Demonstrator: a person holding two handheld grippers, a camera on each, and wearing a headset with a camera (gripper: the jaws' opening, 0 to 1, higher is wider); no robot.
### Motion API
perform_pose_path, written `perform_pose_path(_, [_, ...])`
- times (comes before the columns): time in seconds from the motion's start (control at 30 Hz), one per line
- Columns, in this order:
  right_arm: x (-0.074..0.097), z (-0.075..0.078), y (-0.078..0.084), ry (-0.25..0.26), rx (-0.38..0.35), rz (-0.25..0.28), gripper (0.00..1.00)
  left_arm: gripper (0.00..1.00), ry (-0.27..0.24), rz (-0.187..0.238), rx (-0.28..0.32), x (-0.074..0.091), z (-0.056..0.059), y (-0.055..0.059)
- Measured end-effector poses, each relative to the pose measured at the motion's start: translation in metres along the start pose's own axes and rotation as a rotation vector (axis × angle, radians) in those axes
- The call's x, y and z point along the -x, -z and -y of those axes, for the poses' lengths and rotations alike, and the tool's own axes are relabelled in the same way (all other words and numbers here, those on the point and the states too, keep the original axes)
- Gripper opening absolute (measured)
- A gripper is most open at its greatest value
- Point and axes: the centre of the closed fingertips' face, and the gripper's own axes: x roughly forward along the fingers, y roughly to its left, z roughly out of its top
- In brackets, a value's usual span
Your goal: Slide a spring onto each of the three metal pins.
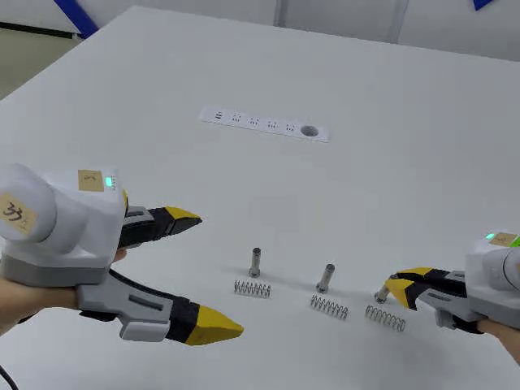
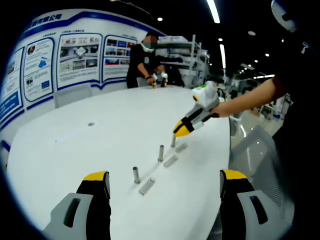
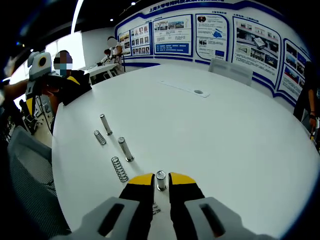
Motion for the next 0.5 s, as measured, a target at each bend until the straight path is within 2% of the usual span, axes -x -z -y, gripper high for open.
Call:
perform_pose_path(0.3, [0.011, 0.002, -0.004, -0.005, -0.012, 0.042, 0.16, 0.93, -0.006, 0.001, -0.002, 0.001, -0.001, 0.0])
perform_pose_path(0.43, [0.016, 0.003, 0.009, -0.025, 0.019, 0.007, 0.17, 0.93, -0.006, -0.003, -0.003, 0.001, 0.0, 0.001])
perform_pose_path(0.5, [0.018, 0.0, 0.02, -0.046, 0.053, -0.029, 0.18, 0.93, -0.006, -0.005, -0.001, 0.0, 0.001, 0.002])
